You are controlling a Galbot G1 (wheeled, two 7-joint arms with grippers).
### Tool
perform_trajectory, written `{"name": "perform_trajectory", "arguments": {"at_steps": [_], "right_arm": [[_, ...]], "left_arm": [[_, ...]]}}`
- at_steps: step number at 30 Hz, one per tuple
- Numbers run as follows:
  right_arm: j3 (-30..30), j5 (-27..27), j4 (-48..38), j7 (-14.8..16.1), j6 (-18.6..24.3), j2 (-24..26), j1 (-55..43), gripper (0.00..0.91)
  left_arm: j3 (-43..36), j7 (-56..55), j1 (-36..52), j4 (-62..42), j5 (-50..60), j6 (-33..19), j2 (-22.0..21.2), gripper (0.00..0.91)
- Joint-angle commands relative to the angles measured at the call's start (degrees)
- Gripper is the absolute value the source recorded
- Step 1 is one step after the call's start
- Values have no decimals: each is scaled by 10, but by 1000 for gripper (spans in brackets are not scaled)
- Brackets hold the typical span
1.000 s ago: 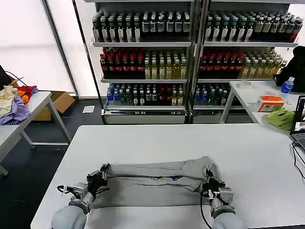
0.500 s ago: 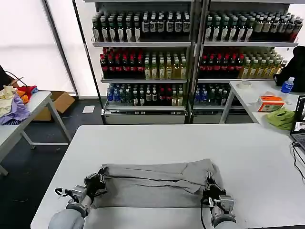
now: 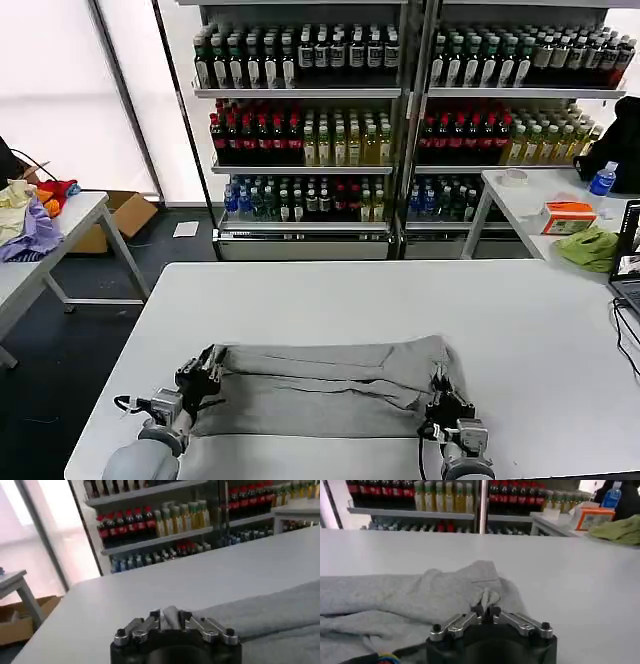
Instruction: Fold and organize the clothes.
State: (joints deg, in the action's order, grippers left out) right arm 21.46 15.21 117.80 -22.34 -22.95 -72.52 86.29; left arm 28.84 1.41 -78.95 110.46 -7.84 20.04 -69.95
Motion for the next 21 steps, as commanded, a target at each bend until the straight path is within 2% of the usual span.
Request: {"name": "perform_trajectory", "arguments": {"at_steps": [1,7,12,21], "right_arm": [[50,-10,127,-10,2,6,29,907],[79,2,161,-9,-13,8,13,907],[75,2,146,-12,-11,6,2,907],[66,4,137,-14,-10,6,-2,907]], "left_arm": [[18,-33,-10,51,-4,18,-25,907],[25,-45,-18,37,-8,22,-49,907],[22,-53,-20,15,-38,30,-70,907],[14,-52,-27,-4,-52,29,-82,907]]}}
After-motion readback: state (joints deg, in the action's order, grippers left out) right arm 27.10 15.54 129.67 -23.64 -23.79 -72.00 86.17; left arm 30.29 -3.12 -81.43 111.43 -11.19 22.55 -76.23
